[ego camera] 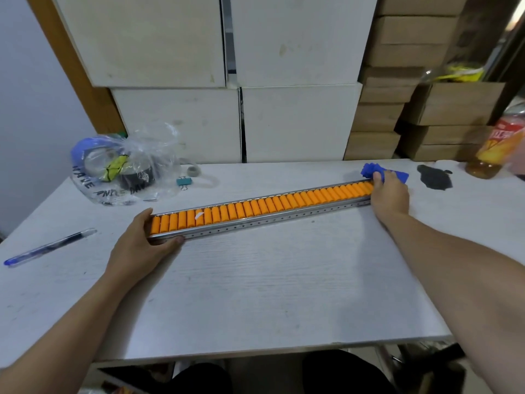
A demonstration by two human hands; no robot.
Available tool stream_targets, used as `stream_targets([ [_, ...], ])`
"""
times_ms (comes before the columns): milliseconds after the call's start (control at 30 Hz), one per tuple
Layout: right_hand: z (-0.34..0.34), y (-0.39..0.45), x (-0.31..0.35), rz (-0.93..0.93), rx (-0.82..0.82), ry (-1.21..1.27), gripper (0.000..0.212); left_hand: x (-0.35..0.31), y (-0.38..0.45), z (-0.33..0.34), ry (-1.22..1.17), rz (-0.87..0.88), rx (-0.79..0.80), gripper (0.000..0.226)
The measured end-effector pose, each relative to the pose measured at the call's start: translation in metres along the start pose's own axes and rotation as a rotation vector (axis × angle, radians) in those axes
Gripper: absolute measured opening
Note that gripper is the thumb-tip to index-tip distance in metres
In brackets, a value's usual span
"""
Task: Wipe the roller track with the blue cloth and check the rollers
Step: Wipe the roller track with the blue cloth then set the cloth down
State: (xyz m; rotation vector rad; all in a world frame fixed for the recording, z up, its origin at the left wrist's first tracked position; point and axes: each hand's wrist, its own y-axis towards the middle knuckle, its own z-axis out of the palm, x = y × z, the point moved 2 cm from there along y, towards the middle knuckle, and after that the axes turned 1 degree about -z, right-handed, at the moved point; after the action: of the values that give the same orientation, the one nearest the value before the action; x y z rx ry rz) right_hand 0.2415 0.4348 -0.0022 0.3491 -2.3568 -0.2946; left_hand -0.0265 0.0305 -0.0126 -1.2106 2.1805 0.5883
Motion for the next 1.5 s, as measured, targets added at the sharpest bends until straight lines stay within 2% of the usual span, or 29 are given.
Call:
stream_targets([
  [200, 0.007, -0.005, 0.002, -0.013, -0.065, -0.157, 0.048, 0.001, 0.002, 0.0, 0.005, 0.015, -0.006, 0.087],
  [333, 0.013, -0.029, 0.025, -0.081, -0.051, -0.059, 0.046, 0.001, 0.002, 0.0, -0.012, 0.014, -0.007, 0.088],
  [600, 0.048, -0.106, 0.098, -0.259, 0.032, -0.027, 0.041, 0.003, 0.002, -0.002, -0.098, -0.004, 0.007, 0.087],
  [900, 0.093, -0.2, 0.19, -0.35, 0.176, 0.203, 0.037, 0.019, 0.011, -0.017, -0.167, 0.011, 0.155, 0.09],
  [1100, 0.106, -0.265, 0.249, -0.455, 0.335, 0.301, 0.036, 0.021, 0.006, -0.016, -0.238, -0.025, 0.088, 0.095],
  [1167, 0.11, -0.286, 0.27, -0.487, 0.417, 0.342, 0.037, 0.025, 0.005, -0.017, -0.238, -0.042, 0.028, 0.073],
  [1233, 0.113, -0.303, 0.286, -0.485, 0.519, 0.376, 0.039, 0.03, 0.005, -0.017, -0.262, -0.053, -0.047, 0.024],
  [1267, 0.114, -0.308, 0.291, -0.47, 0.571, 0.401, 0.039, 0.032, 0.005, -0.017, -0.297, -0.053, -0.074, 0.007],
  [1333, 0.115, -0.314, 0.298, -0.431, 0.646, 0.463, 0.039, 0.035, 0.005, -0.018, -0.407, -0.057, -0.108, 0.022],
  [1400, 0.111, -0.312, 0.3, -0.39, 0.673, 0.535, 0.038, 0.037, -0.001, -0.023, -0.509, -0.081, -0.154, 0.013],
  [1433, 0.109, -0.309, 0.3, -0.345, 0.688, 0.589, 0.037, 0.036, -0.004, -0.026, -0.503, -0.074, -0.145, 0.024],
  [1500, 0.105, -0.298, 0.296, -0.177, 0.738, 0.747, 0.034, 0.04, -0.008, -0.028, -0.403, -0.029, -0.078, 0.091],
])
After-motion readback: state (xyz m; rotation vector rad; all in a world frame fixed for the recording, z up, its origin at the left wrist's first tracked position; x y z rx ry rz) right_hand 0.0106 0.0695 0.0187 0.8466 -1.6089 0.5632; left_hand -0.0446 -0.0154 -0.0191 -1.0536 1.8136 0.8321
